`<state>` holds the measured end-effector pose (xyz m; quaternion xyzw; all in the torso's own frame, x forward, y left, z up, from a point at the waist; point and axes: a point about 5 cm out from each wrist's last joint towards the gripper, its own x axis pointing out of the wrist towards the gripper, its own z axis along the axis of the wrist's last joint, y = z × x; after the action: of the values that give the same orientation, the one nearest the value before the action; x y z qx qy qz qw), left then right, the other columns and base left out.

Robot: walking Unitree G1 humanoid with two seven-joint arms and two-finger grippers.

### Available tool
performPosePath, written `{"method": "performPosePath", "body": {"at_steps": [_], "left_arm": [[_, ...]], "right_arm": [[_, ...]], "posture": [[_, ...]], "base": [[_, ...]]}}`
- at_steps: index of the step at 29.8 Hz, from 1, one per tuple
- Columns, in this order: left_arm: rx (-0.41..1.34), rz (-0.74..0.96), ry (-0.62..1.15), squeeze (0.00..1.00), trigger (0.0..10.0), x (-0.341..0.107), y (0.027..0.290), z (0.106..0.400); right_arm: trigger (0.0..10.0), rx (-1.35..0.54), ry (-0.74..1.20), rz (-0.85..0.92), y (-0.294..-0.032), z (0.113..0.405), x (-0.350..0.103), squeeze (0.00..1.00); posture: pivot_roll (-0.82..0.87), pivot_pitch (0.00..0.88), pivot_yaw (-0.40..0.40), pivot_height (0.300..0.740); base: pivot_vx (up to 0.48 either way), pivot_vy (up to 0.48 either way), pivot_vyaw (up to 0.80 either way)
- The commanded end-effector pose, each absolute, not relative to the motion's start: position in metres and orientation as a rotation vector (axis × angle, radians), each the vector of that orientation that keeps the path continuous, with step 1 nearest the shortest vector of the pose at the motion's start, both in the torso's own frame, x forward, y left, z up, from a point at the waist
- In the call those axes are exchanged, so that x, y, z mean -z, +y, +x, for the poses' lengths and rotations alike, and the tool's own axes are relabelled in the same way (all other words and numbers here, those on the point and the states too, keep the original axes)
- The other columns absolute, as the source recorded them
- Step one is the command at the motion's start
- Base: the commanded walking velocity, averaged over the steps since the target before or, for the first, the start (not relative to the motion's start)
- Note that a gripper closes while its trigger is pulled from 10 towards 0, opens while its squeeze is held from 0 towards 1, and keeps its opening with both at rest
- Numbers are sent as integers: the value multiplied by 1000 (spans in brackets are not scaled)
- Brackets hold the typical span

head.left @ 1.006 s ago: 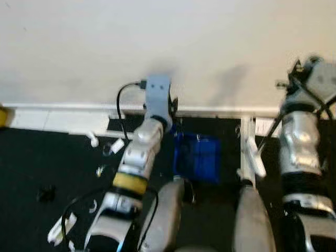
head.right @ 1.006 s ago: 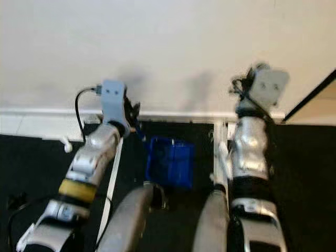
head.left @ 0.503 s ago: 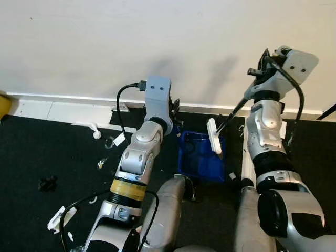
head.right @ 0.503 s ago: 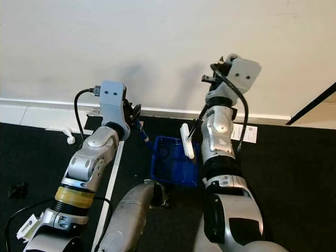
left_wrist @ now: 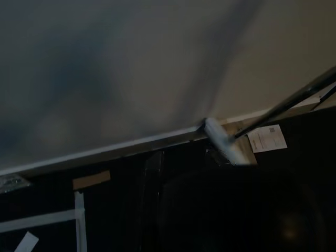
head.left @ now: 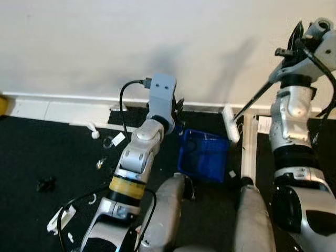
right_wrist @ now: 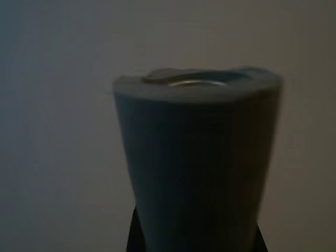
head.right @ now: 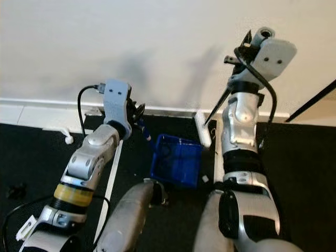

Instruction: Sweep floor

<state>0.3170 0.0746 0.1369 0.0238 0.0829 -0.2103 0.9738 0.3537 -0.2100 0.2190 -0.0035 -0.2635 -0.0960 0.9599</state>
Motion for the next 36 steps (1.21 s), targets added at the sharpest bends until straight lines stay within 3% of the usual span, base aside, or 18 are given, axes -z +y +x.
{"method": "performPosePath", "body": {"at_steps": [1, 6, 14, 20, 23, 27, 36], "left_arm": [[414, 78, 260, 0, 10000, -116, 85, 314], [413, 72, 262, 0, 10000, -114, 82, 313], [415, 67, 264, 0, 10000, -113, 80, 312], [416, 69, 267, 0, 10000, -113, 80, 311], [415, 70, 268, 0, 10000, -113, 81, 311], [422, 65, 269, 0, 10000, -114, 79, 309], [445, 57, 265, 0, 10000, -121, 80, 301]], "right_arm": [[10000, 151, -528, -34, -206, 350, -220, 0], [10000, 46, -344, -88, -202, 329, -191, 0], [10000, 60, -235, -86, -196, 317, -168, 0], [10000, 148, -164, 4, -177, 308, -139, 0], [10000, 177, -198, 5, -173, 309, -135, 0], [10000, 223, -253, 152, -161, 319, -129, 0], [10000, 135, -262, 294, -120, 346, -141, 0]], "posture": [[15, 344, 196, 740], [1, 360, 184, 740], [2, 366, 184, 740], [21, 369, 190, 740], [31, 373, 199, 740], [51, 376, 209, 740], [131, 381, 230, 740]], "base": [[0, 0, 0], [0, 0, 0], [0, 0, 0], [0, 0, 0], [0, 0, 0], [0, 0, 0], [0, 0, 0]]}}
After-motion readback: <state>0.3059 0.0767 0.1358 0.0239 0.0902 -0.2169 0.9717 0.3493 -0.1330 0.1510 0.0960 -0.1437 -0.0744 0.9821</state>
